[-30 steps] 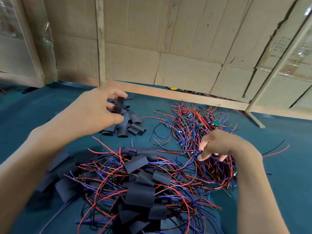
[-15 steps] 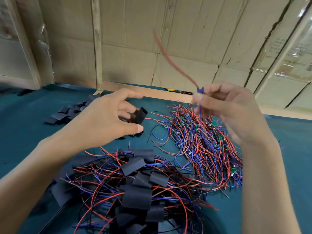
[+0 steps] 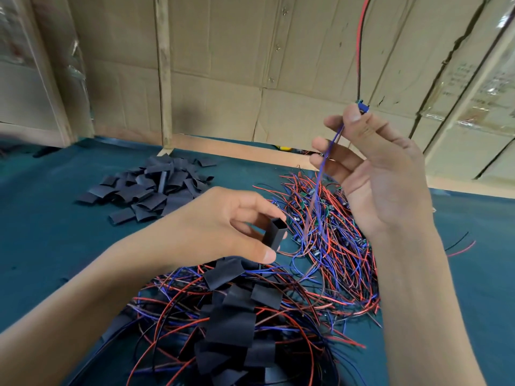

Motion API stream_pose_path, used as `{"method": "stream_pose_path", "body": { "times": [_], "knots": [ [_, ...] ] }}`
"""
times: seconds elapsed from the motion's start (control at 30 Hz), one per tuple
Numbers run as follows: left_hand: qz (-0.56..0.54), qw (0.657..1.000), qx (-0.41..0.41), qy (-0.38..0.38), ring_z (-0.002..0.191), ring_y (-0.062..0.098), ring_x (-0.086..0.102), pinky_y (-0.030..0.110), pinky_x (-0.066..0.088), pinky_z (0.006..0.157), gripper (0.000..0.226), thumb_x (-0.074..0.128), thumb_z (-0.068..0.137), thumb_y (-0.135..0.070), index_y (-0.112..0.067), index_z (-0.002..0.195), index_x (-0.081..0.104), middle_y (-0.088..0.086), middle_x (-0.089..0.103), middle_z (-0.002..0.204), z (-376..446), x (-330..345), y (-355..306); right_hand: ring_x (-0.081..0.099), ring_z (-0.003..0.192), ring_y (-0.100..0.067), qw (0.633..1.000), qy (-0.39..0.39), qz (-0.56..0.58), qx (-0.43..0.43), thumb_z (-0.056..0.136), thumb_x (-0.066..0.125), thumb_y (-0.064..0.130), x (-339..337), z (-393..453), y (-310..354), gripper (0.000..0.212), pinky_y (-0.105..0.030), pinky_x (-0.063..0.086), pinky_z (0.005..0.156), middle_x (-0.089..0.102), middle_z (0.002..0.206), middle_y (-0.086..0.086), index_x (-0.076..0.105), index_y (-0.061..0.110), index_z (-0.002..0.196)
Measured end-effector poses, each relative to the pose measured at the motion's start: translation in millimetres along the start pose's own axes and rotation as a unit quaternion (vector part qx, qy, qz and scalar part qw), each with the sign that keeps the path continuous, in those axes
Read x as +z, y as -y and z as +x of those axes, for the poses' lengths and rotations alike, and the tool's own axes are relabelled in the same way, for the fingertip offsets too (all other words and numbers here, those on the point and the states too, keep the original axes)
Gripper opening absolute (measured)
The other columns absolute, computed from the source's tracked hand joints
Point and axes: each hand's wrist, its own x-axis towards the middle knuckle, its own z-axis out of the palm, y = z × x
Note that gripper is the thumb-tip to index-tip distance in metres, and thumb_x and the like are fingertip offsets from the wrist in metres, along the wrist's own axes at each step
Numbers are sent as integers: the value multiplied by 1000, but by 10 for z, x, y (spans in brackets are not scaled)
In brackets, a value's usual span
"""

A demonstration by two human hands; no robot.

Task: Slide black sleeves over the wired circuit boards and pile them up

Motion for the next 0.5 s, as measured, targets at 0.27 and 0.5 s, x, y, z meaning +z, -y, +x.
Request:
{"method": "stream_pose_path", "body": {
  "times": [0.27, 0.5],
  "knots": [
    [96, 970, 33, -219, 87, 2, 69, 4, 48, 77, 46, 87, 68, -9, -34, 103, 71, -11, 73, 93, 8, -108, -21, 65, 66, -29, 988, 101, -117, -2, 72, 82, 12, -168, 13, 61, 23, -37, 56, 59, 68, 79, -12, 68, 8, 90],
    [147, 928, 63, -336, 88, -11, 65, 0, 45, 80, 47, 85, 71, -9, -41, 102, 69, -24, 72, 93, -74, -503, -20, 64, 63, -24, 956, 180, -232, 7, 63, 84, 15, -467, -3, 203, 28, -29, 54, 52, 71, 78, -10, 77, 9, 89]
  ]
}}
